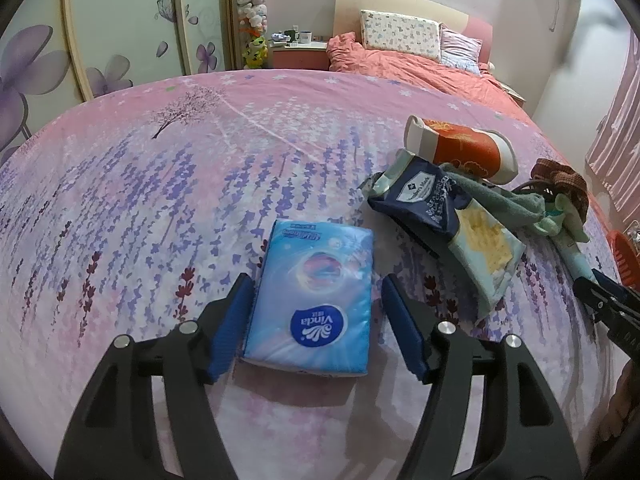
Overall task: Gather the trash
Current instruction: 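Lift the cream tube with the right gripper while the left keeps holding the tissue pack, then carry the cream tube with the right gripper while the left carries the tissue pack, dropping both into the basket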
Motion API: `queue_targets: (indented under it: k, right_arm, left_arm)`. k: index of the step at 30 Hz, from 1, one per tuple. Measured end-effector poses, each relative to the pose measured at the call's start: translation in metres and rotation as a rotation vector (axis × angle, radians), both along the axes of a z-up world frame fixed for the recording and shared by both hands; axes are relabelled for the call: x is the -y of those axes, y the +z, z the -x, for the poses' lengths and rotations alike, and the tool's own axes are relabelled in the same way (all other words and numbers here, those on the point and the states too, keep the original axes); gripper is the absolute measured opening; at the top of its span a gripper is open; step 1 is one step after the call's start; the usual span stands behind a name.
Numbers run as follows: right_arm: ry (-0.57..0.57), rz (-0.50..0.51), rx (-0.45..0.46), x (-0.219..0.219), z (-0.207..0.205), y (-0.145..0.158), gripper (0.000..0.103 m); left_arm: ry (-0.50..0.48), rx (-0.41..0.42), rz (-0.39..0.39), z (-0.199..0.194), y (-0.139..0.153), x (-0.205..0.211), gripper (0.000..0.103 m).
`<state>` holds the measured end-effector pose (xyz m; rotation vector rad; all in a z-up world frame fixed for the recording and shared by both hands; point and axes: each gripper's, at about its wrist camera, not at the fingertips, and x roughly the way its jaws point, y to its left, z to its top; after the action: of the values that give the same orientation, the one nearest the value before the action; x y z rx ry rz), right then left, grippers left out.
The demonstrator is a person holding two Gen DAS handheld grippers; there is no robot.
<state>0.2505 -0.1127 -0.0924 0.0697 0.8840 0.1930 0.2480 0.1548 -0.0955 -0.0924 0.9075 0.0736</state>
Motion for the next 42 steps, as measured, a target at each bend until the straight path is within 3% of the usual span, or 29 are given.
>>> queue_targets:
  k: [22, 27, 28, 29, 34, 42]
  right_arm:
    - [0.004, -0.013, 0.001, 0.006, 0.002, 0.001, 0.044]
    - [-0.007, 0.007, 0.003, 0.008, 0.001, 0.003, 0.038]
    - [-0.007, 0.016, 0.003, 0.006, 0.0, 0.004, 0.03]
    - [0.005, 0.022, 0.004, 0.004, 0.0, 0.004, 0.03]
    - [0.018, 0.053, 0.009, -0.004, 0.008, 0.005, 0.028]
    - [0.016, -0.017, 0.036, 0.014, 0.039, 0.021, 0.028]
  left_arm:
    - [-0.011, -0.007, -0.023, 0.0, -0.001, 0.002, 0.07]
    - [-0.074, -0.01, -0.07, 0.001, -0.002, 0.009, 0.062]
    - [-0.08, -0.008, -0.067, 0.002, -0.002, 0.01, 0.057]
    - [-0.085, -0.004, -0.069, 0.003, -0.001, 0.011, 0.051]
    - [-0.088, 0.005, -0.077, 0.009, 0.001, 0.011, 0.049]
    - [-0.075, 0.039, -0.039, 0.031, 0.024, 0.007, 0.049]
